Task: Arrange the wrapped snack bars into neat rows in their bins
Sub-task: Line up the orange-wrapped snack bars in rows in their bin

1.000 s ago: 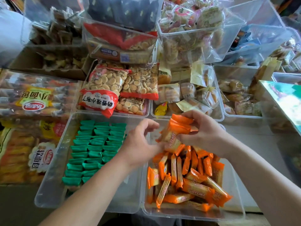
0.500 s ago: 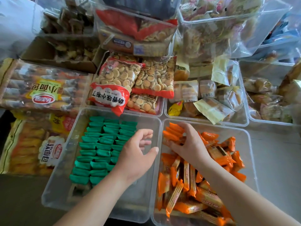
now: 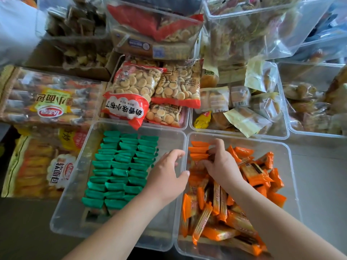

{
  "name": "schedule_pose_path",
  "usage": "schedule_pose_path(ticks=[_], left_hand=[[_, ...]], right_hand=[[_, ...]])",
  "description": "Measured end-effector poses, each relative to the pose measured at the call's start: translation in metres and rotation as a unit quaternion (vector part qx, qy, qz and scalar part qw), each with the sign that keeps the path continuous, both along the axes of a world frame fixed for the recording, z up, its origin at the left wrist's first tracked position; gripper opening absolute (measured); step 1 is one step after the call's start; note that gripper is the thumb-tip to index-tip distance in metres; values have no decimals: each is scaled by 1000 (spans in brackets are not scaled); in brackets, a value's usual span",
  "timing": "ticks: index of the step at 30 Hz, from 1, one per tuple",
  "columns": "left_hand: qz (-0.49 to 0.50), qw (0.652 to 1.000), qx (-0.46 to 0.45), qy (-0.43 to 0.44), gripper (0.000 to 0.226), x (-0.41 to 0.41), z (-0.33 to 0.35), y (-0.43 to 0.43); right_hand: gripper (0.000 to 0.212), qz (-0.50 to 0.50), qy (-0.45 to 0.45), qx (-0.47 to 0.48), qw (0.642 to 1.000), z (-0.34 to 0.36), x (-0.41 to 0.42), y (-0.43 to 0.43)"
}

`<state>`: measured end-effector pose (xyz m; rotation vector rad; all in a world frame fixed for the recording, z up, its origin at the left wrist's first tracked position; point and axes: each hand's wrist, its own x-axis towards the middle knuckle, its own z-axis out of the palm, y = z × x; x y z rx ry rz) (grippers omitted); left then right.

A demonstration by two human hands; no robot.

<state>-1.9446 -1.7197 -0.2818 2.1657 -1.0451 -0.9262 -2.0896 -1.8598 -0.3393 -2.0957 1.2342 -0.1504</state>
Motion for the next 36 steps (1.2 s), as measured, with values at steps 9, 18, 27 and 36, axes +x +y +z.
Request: schedule_pose_path(ticks=[9,18,27,36], left_hand=[[-70,994,-33,-80,30,-15,13,24],[-48,997,-20,-54,20,-25,15,46],[-171,980,-26,-97,27,-49,23,24],[-276,912,236,-189,47,-84,10,-25]], right_hand=[[32,23,91,-61,994,23,-25,-12],[50,143,249,-27,957,24,-24,-8],[30,134,175,-50,974,46,-52,5],[34,-19,53,23,998,82,-114,35]])
